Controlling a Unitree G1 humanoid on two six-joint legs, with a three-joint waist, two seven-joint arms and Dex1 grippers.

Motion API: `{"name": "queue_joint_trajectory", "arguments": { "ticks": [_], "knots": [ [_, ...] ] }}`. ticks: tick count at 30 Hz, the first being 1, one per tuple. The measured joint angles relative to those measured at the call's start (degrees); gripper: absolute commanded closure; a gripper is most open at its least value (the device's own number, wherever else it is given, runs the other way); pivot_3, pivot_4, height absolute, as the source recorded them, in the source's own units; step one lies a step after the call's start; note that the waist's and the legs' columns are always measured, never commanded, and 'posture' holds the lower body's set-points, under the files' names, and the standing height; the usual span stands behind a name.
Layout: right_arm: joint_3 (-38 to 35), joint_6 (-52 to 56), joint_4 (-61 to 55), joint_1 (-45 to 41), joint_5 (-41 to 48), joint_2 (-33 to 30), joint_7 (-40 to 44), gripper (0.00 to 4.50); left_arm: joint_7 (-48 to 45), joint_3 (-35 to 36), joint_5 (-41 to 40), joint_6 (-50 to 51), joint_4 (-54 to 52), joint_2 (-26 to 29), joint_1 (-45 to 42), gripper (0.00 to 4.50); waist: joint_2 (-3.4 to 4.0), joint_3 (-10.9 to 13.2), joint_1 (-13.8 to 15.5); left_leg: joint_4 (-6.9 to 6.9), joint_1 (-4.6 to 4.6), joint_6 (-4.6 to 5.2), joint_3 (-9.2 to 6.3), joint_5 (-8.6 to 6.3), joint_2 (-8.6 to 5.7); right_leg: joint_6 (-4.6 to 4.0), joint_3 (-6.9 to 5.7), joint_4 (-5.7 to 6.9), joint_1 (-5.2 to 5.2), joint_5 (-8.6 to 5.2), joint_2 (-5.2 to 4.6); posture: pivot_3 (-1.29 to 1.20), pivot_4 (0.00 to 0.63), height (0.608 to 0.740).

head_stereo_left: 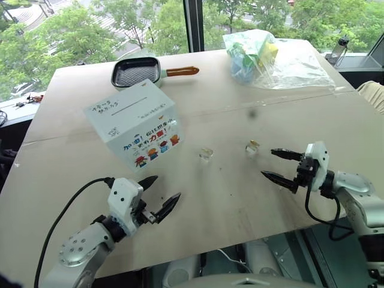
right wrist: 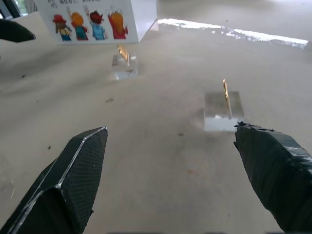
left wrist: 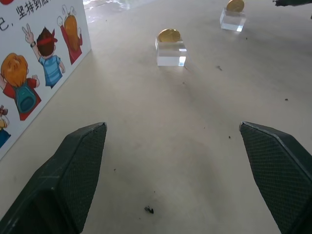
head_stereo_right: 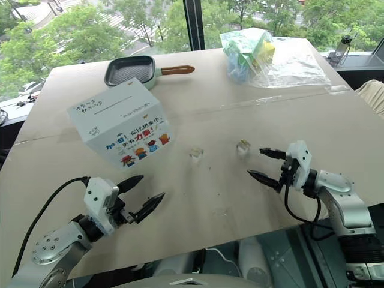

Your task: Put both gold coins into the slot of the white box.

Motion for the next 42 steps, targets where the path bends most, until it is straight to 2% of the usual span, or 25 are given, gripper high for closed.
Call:
{"name": "queue_joint_trajectory", "arguments": {
  "ticks": [8,17,19,20,22,27,38,42],
  "knots": [
    [1.59,2.43,2.38,-8.98,-5.74,4.91,-10.94,0.0,-2.68,1.17,-3.75,1.3,-2.13,2.65,-4.39,0.06,0.0,0.0,0.11,0.0,-0.03,-0.03,-0.06,0.01,-0.01,-0.02,-0.06,0.0,-0.01,0.01,0.0,0.0,0.15,0.721],
    [4.34,2.28,6.92,-10.51,-10.21,6.42,-12.46,0.0,-4.75,1.77,-6.66,4.46,-4.3,6.98,-10.48,0.06,0.01,0.0,-0.19,-0.02,-0.08,-0.18,0.01,0.1,-0.02,-0.02,0.0,-0.02,-0.08,0.01,-0.01,0.0,0.15,0.721],
    [4.38,2.28,6.92,-10.56,-10.49,6.72,-12.46,0.53,-5.03,1.78,-7.18,4.68,-4.37,7.24,-10.83,0.0,0.01,0.0,-0.17,-0.02,-0.09,-0.17,-0.01,0.09,-0.02,-0.02,-0.02,-0.01,-0.08,0.01,0.0,0.0,0.15,0.721],
    [4.62,2.28,6.92,-10.66,-10.84,6.79,-12.44,1.08,-5.38,1.8,-7.3,4.75,-4.38,7.41,-11.07,0.0,0.01,0.0,-0.16,-0.02,-0.08,-0.13,-0.01,0.07,-0.02,-0.02,-0.03,-0.01,-0.08,0.01,0.0,0.0,0.15,0.721],
    [4.85,2.28,6.92,-10.75,-11.09,6.86,-12.41,1.73,-5.57,1.81,-7.31,4.78,-4.38,7.47,-11.27,0.0,0.01,0.0,-0.16,-0.02,-0.08,-0.1,-0.01,0.05,-0.02,-0.02,-0.02,-0.01,-0.08,0.01,0.01,0.0,0.15,0.721],
    [5.63,2.2,8.43,-11.36,-12.44,7.34,-12.42,4.34,-5.33,1.81,-7.35,5.96,-4.38,7.54,-13.46,0.0,0.01,0.0,-0.14,-0.02,-0.08,-0.17,0.0,0.09,-0.02,-0.02,-0.02,-0.01,-0.08,0.02,0.01,0.0,0.15,0.721],
    [5.99,2.15,9.07,-11.74,-13.11,7.35,-11.7,4.43,-3.51,1.8,-7.9,8.79,-4.61,7.36,-17.1,0.0,0.0,0.0,-0.18,-0.02,-0.07,-0.18,-0.01,0.1,-0.02,-0.02,-0.01,-0.01,-0.08,0.02,0.02,0.0,0.15,0.721],
    [3.34,7.01,6.3,-11.41,-6.82,8.76,-10.66,4.43,-0.3,1.92,-12.47,10.55,-4.75,3.49,-19.77,0.0,0.01,0.01,-0.08,-0.02,-0.11,-0.18,-0.04,0.1,-0.02,-0.02,-0.01,-0.01,-0.1,0.02,0.0,0.0,0.15,0.721]
  ]
}}
